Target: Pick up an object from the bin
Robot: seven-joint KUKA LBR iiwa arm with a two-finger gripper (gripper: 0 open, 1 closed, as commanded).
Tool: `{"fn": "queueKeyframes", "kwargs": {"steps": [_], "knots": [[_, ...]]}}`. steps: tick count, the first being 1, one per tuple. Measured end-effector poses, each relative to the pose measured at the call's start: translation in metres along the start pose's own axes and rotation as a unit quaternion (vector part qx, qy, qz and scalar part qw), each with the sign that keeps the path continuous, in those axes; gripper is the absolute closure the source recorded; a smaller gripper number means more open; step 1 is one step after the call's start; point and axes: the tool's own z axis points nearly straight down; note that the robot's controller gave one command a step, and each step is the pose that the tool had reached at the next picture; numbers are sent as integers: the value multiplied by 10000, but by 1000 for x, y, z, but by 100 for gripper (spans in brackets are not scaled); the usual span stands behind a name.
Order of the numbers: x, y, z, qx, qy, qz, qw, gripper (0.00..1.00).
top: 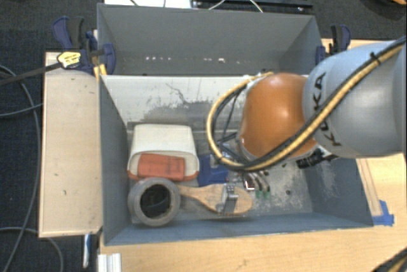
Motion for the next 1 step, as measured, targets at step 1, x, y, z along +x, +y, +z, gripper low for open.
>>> {"fn": "queueKeyframes", "kwargs": {"steps": [1], "knots": [[-14,-20,39,9,58,-155,9999,0]]}}
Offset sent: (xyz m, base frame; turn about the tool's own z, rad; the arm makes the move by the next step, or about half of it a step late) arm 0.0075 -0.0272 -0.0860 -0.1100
